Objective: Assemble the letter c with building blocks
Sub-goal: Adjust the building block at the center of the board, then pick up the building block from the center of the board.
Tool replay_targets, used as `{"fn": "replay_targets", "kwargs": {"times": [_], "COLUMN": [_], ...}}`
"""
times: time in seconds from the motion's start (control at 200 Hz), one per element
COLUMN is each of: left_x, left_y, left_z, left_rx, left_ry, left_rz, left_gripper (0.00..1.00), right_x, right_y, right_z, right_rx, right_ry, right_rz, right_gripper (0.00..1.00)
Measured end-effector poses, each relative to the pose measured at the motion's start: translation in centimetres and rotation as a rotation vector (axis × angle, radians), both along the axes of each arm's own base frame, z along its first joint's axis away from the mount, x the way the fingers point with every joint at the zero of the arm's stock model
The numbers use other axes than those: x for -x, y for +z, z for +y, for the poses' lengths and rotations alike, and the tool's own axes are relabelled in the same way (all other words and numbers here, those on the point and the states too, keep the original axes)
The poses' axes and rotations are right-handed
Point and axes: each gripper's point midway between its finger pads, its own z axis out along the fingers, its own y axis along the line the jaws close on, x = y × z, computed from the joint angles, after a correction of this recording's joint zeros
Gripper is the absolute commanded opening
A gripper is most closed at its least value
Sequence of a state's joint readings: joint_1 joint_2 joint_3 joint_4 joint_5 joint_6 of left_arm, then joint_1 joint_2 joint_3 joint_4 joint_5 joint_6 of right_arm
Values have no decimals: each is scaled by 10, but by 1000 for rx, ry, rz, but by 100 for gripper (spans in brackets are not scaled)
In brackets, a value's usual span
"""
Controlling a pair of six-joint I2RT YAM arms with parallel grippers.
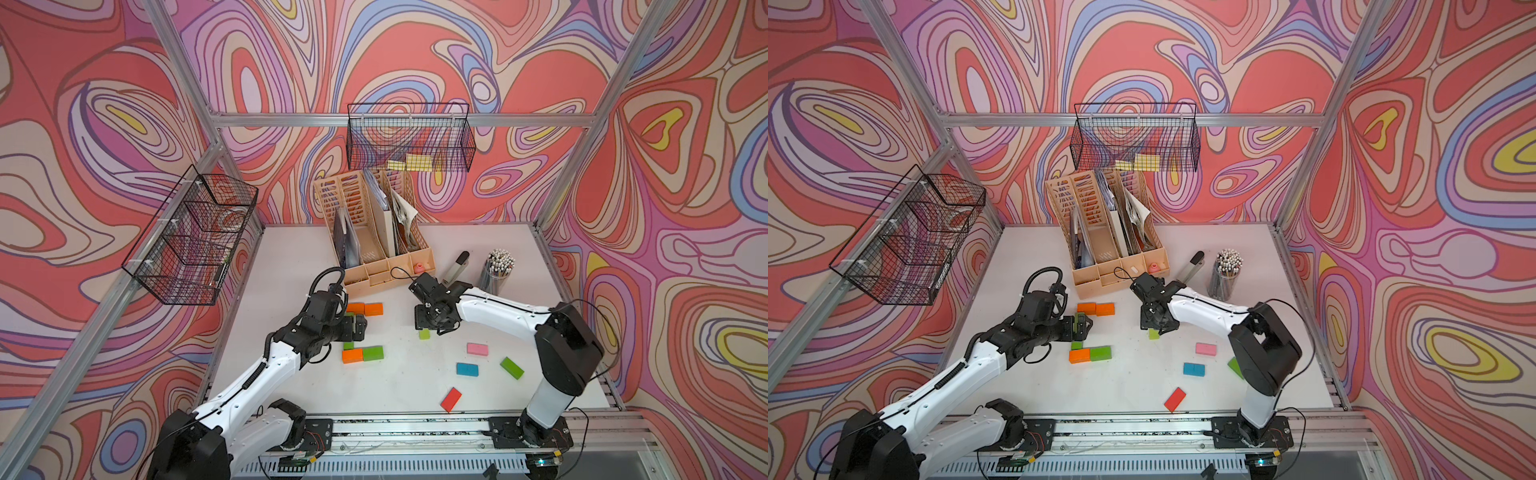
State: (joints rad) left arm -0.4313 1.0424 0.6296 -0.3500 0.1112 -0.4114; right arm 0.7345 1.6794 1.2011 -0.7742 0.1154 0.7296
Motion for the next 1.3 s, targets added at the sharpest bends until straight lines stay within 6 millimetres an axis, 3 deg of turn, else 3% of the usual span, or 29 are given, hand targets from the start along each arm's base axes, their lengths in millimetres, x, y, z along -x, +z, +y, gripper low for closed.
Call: {"fn": "replay_targets", "kwargs": {"times": [0.085,0.175,0.491,0.636,0.736,0.881,1.112,1.302], "left_x": [0,0,-1,-1,-1,-1,-1,-1], "left_y": [0,0,2,2,2,2,2,2], "left_z": [0,0,1,1,1,1,2,2], "left_rx": [0,0,-2,-3,-3,-4,-8,-8], "left_ry": [0,0,5,5,5,6,10,10], "left_rz": [0,0,-10,-9,-8,-8,-10,-10], "left_gripper": [99,99,99,99,99,99,99,99], "right_x": [12,32,102,129,145,161,182,185], "right_y": [23,31,21,14,9,5,-14,-18], "right_z": [-9,-19,-46,-47,-45,-42,-44,-41], "right_rx": [-51,-90,-105,-129,-151,-177,-192,-211], "right_ry": [-51,-87,-187,-250,-296,-362,-469,-506], "right_rz": [-15,18,258,396,488,580,690,715], "right_gripper": [58,55,56,68,70,70,56,55]}}
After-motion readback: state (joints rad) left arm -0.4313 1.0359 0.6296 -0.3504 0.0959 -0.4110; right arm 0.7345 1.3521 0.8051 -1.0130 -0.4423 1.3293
